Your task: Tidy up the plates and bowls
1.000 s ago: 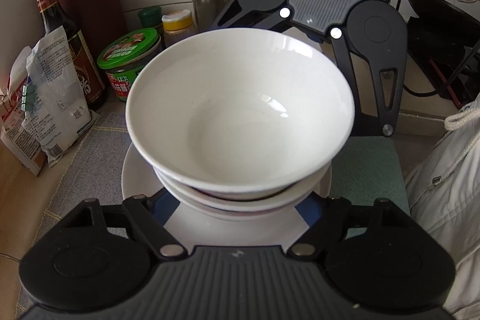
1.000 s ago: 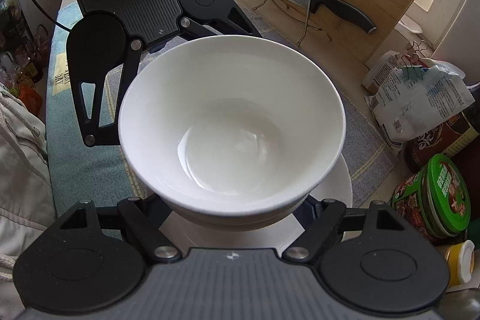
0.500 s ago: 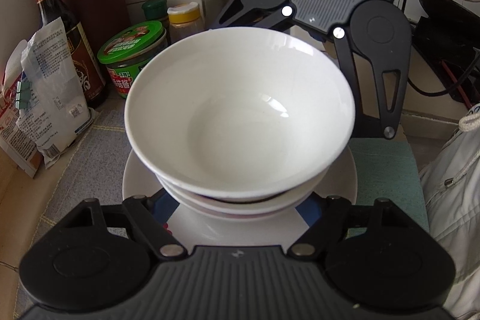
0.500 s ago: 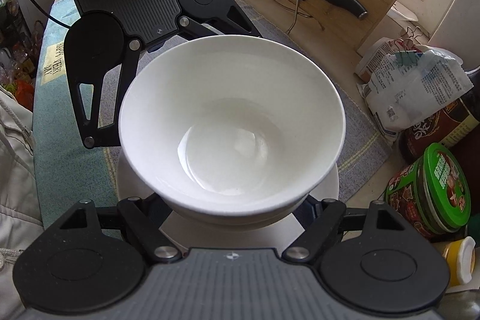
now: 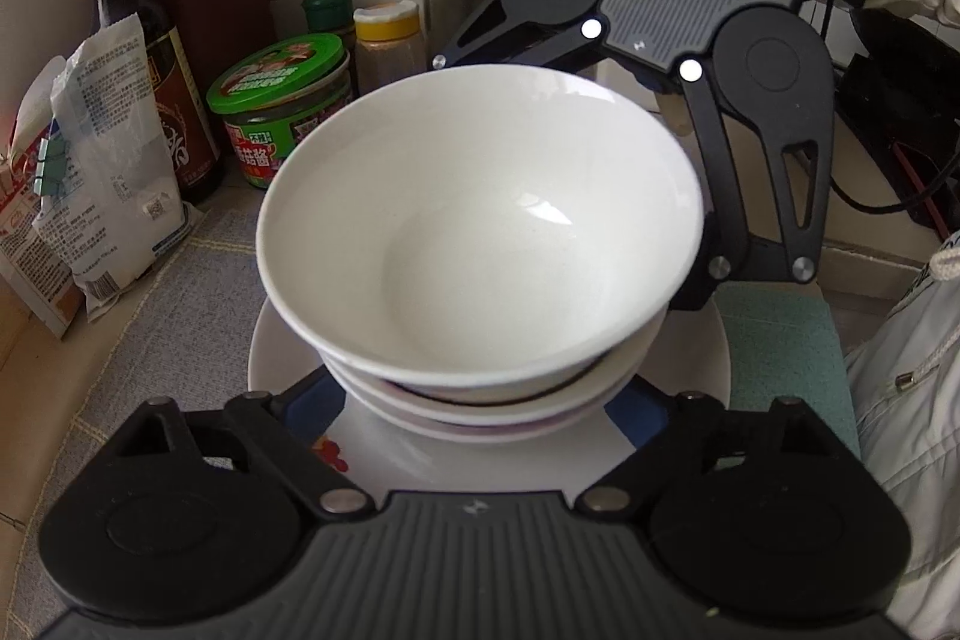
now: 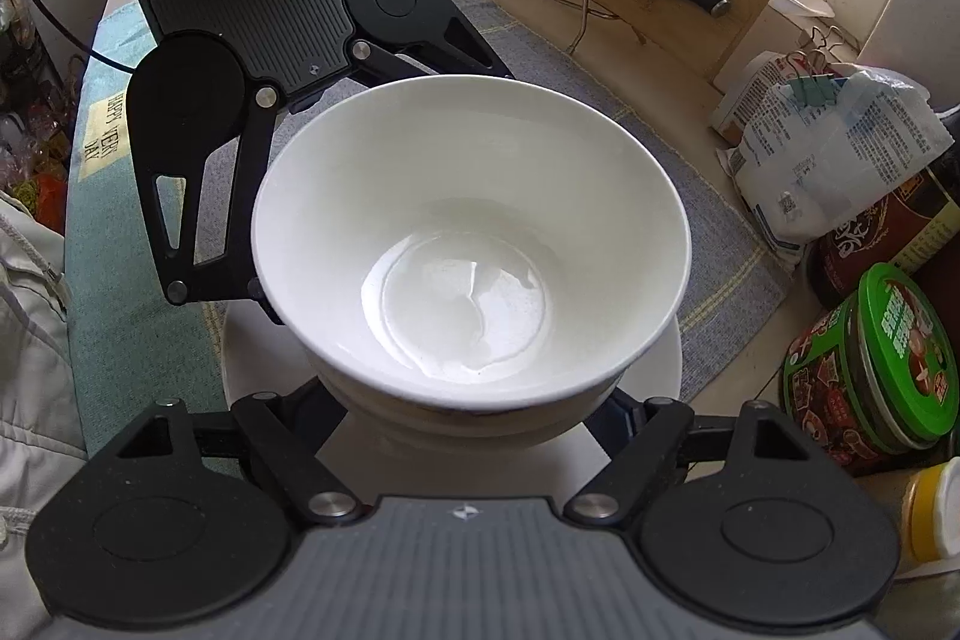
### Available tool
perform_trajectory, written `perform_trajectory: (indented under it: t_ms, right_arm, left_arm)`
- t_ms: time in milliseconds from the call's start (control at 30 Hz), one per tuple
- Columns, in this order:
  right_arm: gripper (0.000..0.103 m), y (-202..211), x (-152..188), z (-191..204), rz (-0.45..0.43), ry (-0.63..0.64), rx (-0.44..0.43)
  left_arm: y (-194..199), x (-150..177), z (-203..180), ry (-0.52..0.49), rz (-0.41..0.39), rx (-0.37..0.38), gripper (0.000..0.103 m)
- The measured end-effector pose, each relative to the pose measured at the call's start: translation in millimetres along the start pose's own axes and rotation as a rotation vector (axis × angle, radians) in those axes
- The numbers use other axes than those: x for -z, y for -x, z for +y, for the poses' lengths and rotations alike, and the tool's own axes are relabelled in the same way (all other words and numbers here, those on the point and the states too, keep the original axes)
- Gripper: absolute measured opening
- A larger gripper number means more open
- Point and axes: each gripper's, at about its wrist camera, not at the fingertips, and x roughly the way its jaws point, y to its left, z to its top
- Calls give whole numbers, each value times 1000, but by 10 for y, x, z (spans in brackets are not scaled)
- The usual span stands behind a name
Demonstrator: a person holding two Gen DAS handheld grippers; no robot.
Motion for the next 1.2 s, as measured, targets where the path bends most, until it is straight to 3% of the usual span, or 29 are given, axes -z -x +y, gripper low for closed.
perform_trajectory:
  t_ms: [33, 100, 333, 433, 600, 700, 767, 833, 933, 1033, 1100, 1133, 1200]
  right_arm:
    - [97, 16, 8, -2, -13, -6, 1]
    - [103, 59, 20, 15, -37, -2, 18]
    - [103, 125, 63, 100, -30, -3, 66]
    - [103, 184, 59, 161, -29, -15, 110]
    - [103, 365, -13, 421, -18, -56, 252]
    - [103, 478, -102, 637, -21, -104, 337]
    - [103, 531, -178, 785, -12, -171, 405]
    - [103, 584, -240, 924, -9, -262, 476]
    - [103, 660, -296, 1109, -26, -469, 568]
    - [103, 672, -303, 1265, -32, -686, 619]
    - [103, 596, -319, 1247, -4, -851, 603]
    - [103, 575, -327, 1257, -6, -878, 599]
    - [103, 531, -366, 1358, 4, -915, 703]
  left_arm:
    - [20, 4, -12, -4, -6, -10, 97]
    - [45, 18, -19, 14, -6, -22, 97]
    - [238, 182, -126, 84, -33, -103, 97]
    - [483, 245, -200, 128, -95, -156, 98]
    - [917, 293, -403, 181, -248, -389, 102]
    - [1097, 309, -569, 184, -333, -616, 102]
    - [1207, 348, -654, 188, -366, -684, 102]
    - [1355, 404, -699, 234, -411, -623, 102]
    - [1477, 486, -730, 339, -398, -490, 102]
    - [1507, 549, -817, 453, -311, -509, 102]
    - [1543, 607, -858, 513, -281, -521, 102]
    - [1576, 622, -866, 534, -276, -525, 102]
    - [1674, 676, -889, 587, -269, -528, 102]
